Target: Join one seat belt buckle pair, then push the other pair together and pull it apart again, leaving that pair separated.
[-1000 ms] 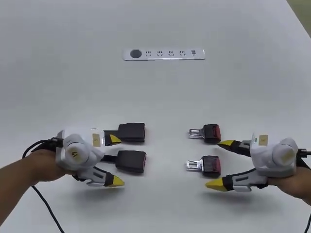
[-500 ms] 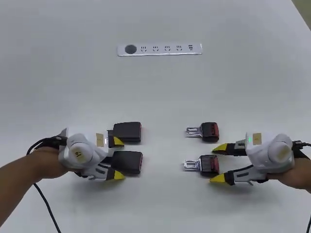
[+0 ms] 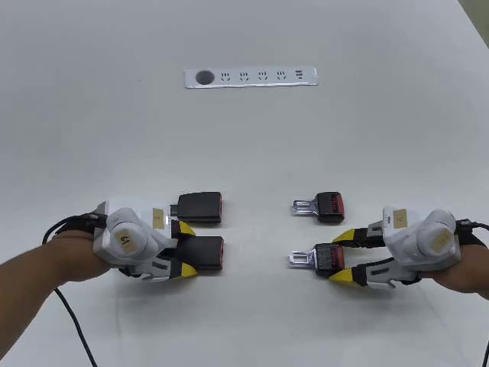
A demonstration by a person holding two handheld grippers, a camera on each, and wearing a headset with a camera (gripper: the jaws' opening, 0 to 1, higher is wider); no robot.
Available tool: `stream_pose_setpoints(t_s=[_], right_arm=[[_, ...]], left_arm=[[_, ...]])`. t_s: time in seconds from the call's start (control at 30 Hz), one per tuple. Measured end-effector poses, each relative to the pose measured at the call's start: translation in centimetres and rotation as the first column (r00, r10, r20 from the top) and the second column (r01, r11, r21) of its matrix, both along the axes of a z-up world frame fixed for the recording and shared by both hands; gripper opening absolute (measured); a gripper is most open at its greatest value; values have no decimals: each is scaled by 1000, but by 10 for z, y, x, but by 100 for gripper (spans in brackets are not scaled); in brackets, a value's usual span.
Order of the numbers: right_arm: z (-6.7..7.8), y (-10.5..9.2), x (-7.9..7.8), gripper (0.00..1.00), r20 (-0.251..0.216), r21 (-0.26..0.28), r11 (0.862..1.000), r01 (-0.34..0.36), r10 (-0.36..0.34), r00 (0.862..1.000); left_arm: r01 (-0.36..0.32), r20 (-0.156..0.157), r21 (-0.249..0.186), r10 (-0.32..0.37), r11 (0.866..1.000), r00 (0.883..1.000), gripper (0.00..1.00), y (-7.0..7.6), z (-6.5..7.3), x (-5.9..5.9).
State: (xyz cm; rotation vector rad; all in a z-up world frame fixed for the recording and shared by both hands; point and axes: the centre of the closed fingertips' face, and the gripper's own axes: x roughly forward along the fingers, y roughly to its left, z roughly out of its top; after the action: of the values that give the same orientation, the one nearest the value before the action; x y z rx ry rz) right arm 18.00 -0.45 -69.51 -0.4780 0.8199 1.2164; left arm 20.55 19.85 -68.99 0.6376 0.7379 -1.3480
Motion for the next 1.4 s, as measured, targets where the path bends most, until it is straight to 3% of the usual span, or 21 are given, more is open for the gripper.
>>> stream_pose_setpoints(t_s=[0.23,0.83,0.97,1.03,1.1,1.17,1.33,1.4], right_arm=[[3,5,1,33,-28,-9,1000,-5,5,1000],[4,42,13,32,-2,10,1000,-12,12,1000],[4,54,15,32,-2,30,1000,5,-5,1000],[7,64,14,32,-31,80,996,24,-22,999],[6,68,18,32,-11,69,998,12,-12,1000],[6,82,15,32,-22,100,995,0,2,1000],[7,88,22,32,-6,114,993,-14,15,1000],[9,90,25,32,-22,123,992,9,-6,1000]], left_arm=[[-18,-7,8,18,1000,1000,35,0,0,0],[-11,-20,33,12,999,1000,35,3,-1,1],[-16,-19,36,17,999,1000,34,3,0,1],[-17,-19,38,18,999,1000,34,2,0,1],[-18,-21,41,19,999,1000,34,3,0,1],[-20,-22,45,21,999,1000,34,3,0,1],[-20,-20,48,21,999,1000,34,2,0,1],[-20,-19,47,21,999,1000,34,1,1,1]])
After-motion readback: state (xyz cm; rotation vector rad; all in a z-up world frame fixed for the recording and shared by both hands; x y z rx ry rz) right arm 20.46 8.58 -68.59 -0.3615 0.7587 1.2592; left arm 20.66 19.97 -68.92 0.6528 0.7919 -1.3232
